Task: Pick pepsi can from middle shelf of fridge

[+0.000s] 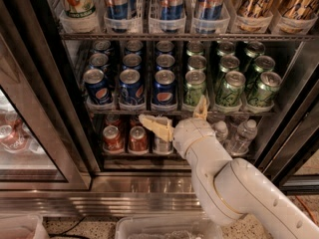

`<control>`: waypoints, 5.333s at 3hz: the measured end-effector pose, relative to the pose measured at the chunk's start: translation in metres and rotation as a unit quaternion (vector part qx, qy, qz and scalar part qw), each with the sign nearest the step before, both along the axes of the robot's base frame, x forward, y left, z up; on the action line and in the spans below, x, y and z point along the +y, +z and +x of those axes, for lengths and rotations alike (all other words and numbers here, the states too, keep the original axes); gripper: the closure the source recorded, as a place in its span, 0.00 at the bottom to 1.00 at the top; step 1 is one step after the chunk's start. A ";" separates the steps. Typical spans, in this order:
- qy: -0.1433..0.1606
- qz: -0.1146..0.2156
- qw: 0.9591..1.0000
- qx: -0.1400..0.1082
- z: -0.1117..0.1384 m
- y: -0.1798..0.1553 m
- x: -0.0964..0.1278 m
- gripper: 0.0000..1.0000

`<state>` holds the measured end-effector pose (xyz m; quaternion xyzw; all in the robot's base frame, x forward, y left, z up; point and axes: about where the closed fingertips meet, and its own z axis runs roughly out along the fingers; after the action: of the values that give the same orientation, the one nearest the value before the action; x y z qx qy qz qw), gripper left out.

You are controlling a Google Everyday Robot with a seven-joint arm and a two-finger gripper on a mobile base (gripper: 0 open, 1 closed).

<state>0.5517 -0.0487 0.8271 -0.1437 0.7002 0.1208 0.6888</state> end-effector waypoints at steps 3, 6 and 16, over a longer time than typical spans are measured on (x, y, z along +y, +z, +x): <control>0.004 0.010 1.000 -0.001 -0.017 0.001 -0.020 0.18; 0.004 0.010 1.000 -0.001 -0.017 0.001 -0.020 0.29; 0.009 -0.012 1.000 -0.001 0.089 -0.001 0.023 0.27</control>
Offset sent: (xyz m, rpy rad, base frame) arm -0.0326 -0.0315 -0.0004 0.0259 -0.0083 0.0060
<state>0.6409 -0.0256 0.8263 -0.1585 0.6996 0.1187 0.6866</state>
